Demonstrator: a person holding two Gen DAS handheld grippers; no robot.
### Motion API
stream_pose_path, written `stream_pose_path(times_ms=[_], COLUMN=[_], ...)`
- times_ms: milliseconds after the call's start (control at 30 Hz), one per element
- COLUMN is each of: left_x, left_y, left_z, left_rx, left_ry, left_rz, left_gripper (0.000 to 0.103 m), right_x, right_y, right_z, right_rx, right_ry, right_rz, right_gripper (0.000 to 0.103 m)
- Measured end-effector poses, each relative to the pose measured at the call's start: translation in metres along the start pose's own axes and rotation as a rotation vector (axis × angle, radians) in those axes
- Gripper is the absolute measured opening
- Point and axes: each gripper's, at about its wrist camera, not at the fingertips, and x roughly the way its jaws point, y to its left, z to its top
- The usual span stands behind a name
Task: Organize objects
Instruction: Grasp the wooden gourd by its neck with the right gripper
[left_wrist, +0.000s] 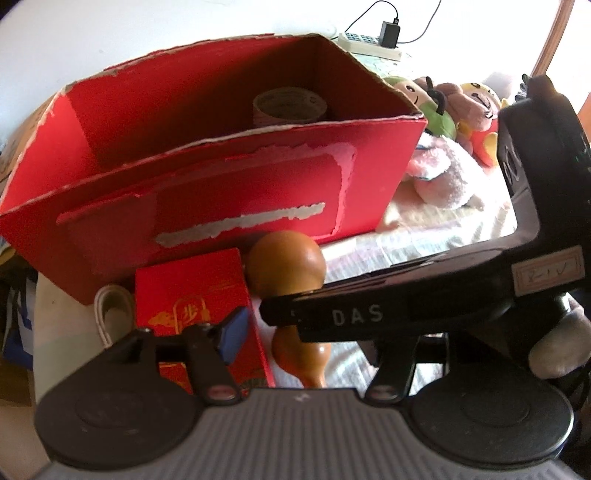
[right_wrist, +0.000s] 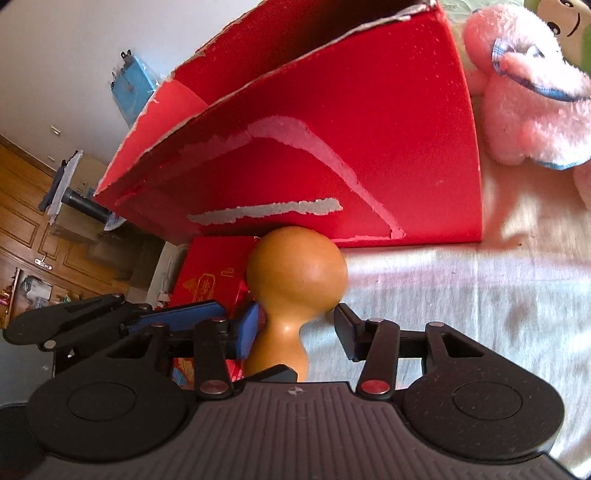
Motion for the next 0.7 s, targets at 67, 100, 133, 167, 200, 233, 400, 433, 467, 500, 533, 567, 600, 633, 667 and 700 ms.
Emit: stream_pose_path(times_ms=[67,100,133,167,200,233,400,433,467,500,533,567,600,633,667,700], left_x=[0.0,0.0,-0.001,0.0,0.0,0.0,0.007,0.009,0.012,0.015,0.018,0.023,0.027,0.031,0.034,0.037], left_y=[-0.001,-0.002,-0.003,-0.005,-0.008,-0.01,-0.023,-0.025,-0.028,-0.031,-0.033,-0.035,-0.037,-0.038,-0.038,-0.038], left_z=[0.001,0.002,0.002,0.003,0.003,0.002,0.005,0.005,0.006,0.006,0.006,0.006,0.006,0.005,0.005,0.005], left_rx=[0.002,0.003,0.005,0.01,0.016,0.022,0.048,0.052,0.057,0.064,0.069,0.071,0.072,0.071,0.066,0.059], left_ry=[0.001,0.002,0.002,0.003,0.002,0.003,0.014,0.019,0.023,0.028,0.034,0.044,0.055,0.064,0.071,0.08], left_rz=[-0.006,-0.014,-0.02,-0.027,-0.029,-0.032,-0.05,-0.054,-0.059,-0.065,-0.069,-0.069,-0.069,-0.073,-0.075,-0.08], left_gripper=[0.063,0.062,0.061,0.059,0.059,0.059,0.058,0.058,0.057,0.056,0.055,0.054,0.052,0.052,0.052,0.051], right_x=[-0.002,-0.003,-0.004,-0.006,-0.008,-0.011,-0.026,-0.03,-0.033,-0.036,-0.039,-0.042,-0.043,-0.046,-0.048,-0.049], right_y=[-0.005,-0.007,-0.009,-0.011,-0.012,-0.014,-0.031,-0.034,-0.037,-0.04,-0.043,-0.047,-0.049,-0.051,-0.052,-0.054], right_z=[0.0,0.001,0.001,0.0,0.0,-0.001,-0.004,-0.005,-0.006,-0.007,-0.008,-0.009,-0.009,-0.009,-0.01,-0.01], right_rx=[0.015,0.025,0.032,0.034,0.034,0.037,0.08,0.089,0.097,0.105,0.11,0.117,0.126,0.129,0.127,0.127], right_ry=[0.003,0.005,0.004,0.002,0.0,-0.002,-0.01,-0.011,-0.013,-0.016,-0.02,-0.023,-0.025,-0.027,-0.027,-0.027], right_rz=[0.011,0.017,0.017,0.012,0.007,0.002,0.001,0.005,0.012,0.018,0.014,0.017,0.019,0.019,0.015,0.014], right_gripper=[0.048,0.047,0.047,0.047,0.047,0.046,0.04,0.038,0.035,0.034,0.035,0.034,0.034,0.034,0.035,0.035])
